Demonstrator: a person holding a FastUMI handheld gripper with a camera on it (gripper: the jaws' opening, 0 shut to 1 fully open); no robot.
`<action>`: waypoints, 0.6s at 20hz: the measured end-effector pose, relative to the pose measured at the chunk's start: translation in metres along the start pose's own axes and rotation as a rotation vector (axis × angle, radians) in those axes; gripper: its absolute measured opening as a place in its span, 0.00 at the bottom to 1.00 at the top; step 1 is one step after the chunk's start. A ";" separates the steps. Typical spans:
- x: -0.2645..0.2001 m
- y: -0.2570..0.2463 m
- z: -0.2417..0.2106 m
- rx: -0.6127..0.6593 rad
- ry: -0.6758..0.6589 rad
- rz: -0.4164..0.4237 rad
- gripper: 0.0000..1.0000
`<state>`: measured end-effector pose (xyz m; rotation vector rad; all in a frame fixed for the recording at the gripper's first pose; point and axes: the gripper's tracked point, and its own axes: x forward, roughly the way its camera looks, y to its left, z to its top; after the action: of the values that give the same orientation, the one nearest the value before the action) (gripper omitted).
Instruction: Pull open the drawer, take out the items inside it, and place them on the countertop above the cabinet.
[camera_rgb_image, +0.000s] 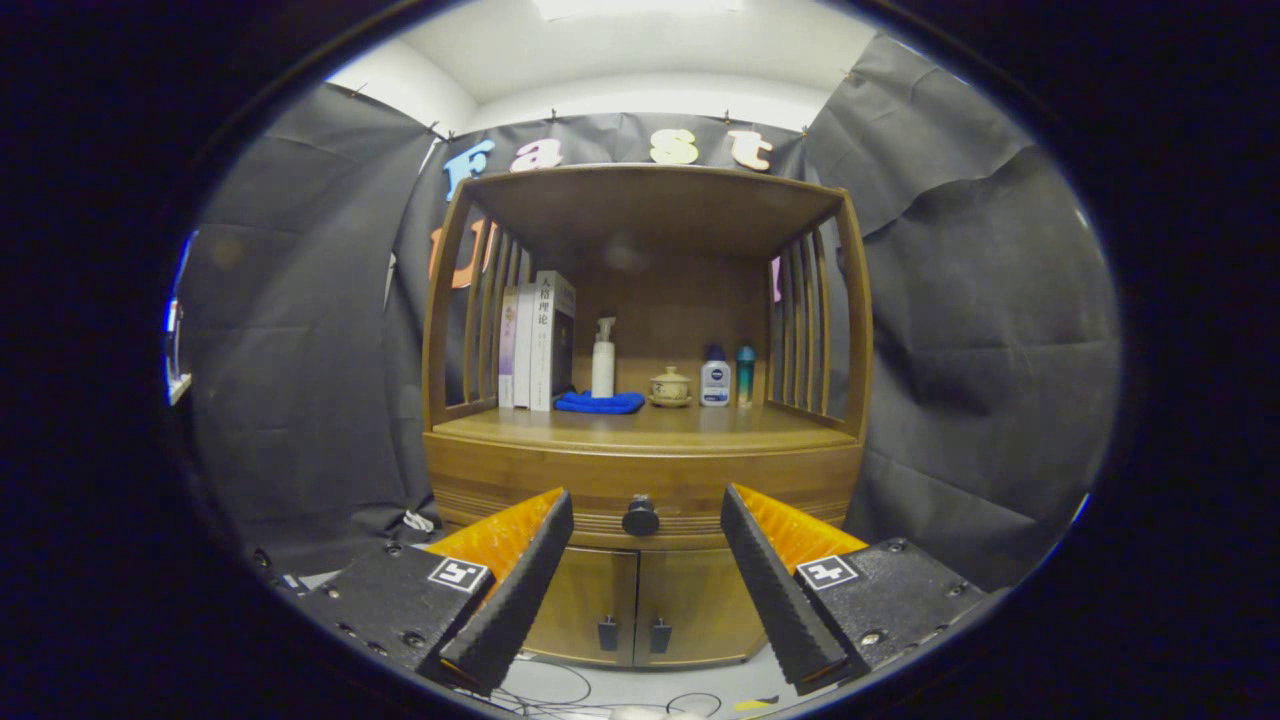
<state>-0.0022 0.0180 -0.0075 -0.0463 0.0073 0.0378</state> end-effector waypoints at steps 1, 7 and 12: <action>0.000 0.001 -0.001 0.003 -0.002 0.006 0.97; 0.012 0.000 -0.021 0.004 0.012 0.006 0.97; 0.032 0.007 -0.048 -0.003 0.044 0.015 0.97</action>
<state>0.0296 0.0239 -0.0561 -0.0504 0.0517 0.0518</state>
